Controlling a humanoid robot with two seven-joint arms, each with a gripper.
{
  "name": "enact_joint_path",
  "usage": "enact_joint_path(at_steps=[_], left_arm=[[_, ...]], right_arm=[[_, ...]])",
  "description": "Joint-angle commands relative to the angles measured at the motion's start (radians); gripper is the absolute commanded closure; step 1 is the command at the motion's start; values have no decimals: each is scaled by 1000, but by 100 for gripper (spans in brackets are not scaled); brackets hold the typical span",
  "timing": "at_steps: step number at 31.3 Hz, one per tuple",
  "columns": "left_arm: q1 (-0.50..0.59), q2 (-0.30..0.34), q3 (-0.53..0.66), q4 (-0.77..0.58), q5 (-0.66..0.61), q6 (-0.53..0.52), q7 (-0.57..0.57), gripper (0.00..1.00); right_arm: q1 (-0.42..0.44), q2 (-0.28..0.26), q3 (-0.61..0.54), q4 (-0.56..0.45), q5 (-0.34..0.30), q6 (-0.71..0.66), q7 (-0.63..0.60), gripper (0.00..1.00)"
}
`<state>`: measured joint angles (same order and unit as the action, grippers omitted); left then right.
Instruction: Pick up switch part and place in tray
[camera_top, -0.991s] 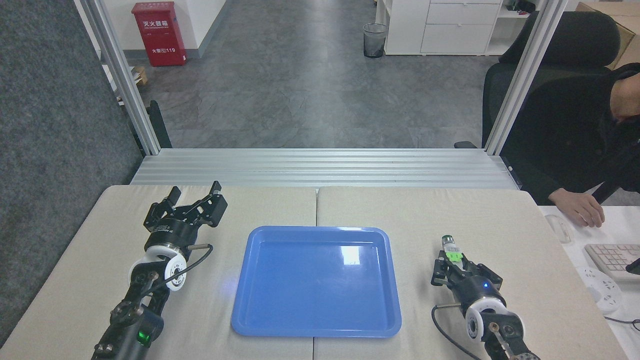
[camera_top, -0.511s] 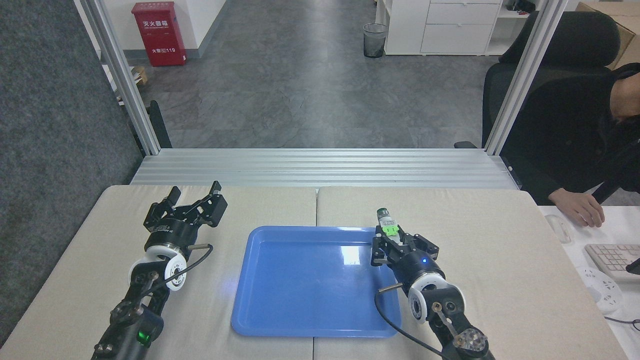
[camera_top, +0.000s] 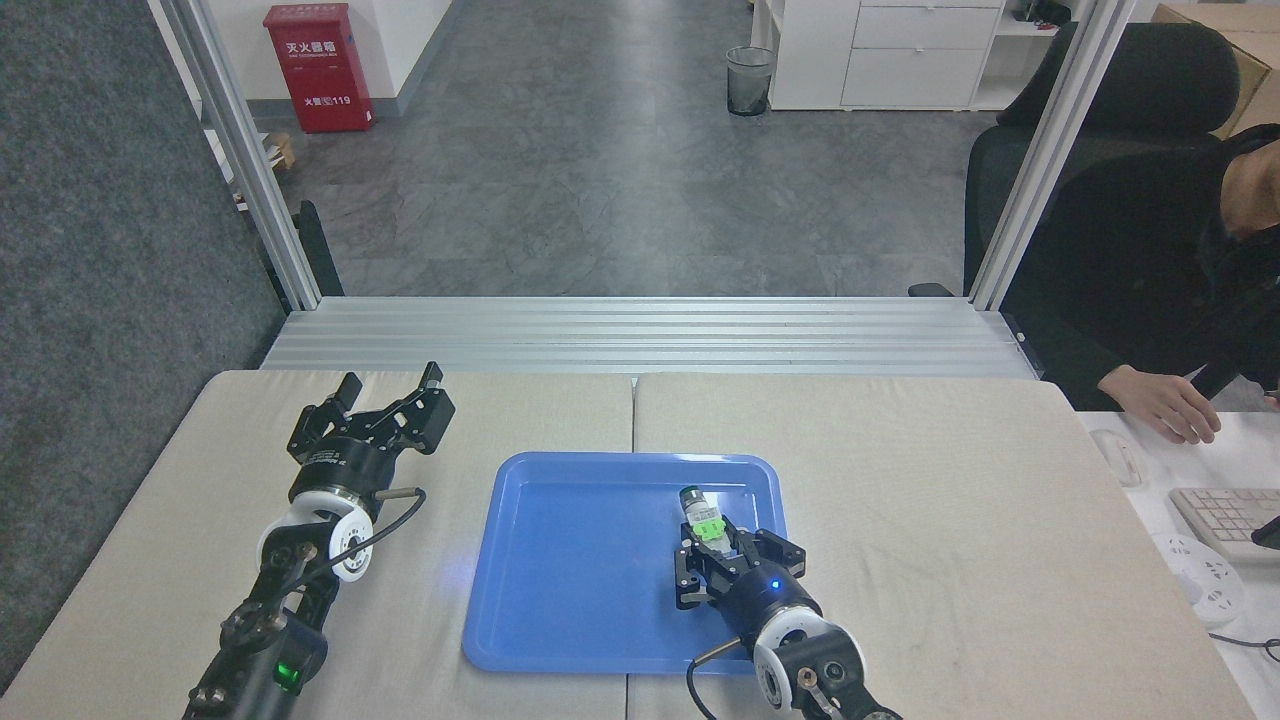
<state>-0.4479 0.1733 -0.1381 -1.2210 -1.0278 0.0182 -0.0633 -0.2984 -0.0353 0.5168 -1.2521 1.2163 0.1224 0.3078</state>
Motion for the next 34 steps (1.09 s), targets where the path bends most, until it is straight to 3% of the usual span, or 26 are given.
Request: enact_joint_path(at_steps=[1, 5, 9, 14, 17, 20, 25, 34], left_arm=[[0, 0, 0, 0, 0, 0, 0, 0], [0, 0, 0, 0, 0, 0, 0, 0], [0, 0, 0, 0, 0, 0, 0, 0], [0, 0, 0, 0, 0, 0, 0, 0], [0, 0, 0, 0, 0, 0, 0, 0], [0, 0, 0, 0, 0, 0, 0, 0], [0, 0, 0, 0, 0, 0, 0, 0], [0, 0, 0, 0, 0, 0, 0, 0]], right_arm=[[8, 46, 83, 79, 22, 6, 1, 22], [7, 49, 71, 79, 15, 8, -1, 3], [-4, 57, 36, 77, 3, 13, -13, 2], [-63, 81, -159, 73, 2, 11, -120, 2], [-85, 55, -233, 77, 2, -4, -196, 2], [-81, -15, -282, 80, -7, -50, -271, 2], [-45, -83, -302, 82, -83, -109, -354, 2], [-36, -95, -302, 85, -95, -41, -357, 2]])
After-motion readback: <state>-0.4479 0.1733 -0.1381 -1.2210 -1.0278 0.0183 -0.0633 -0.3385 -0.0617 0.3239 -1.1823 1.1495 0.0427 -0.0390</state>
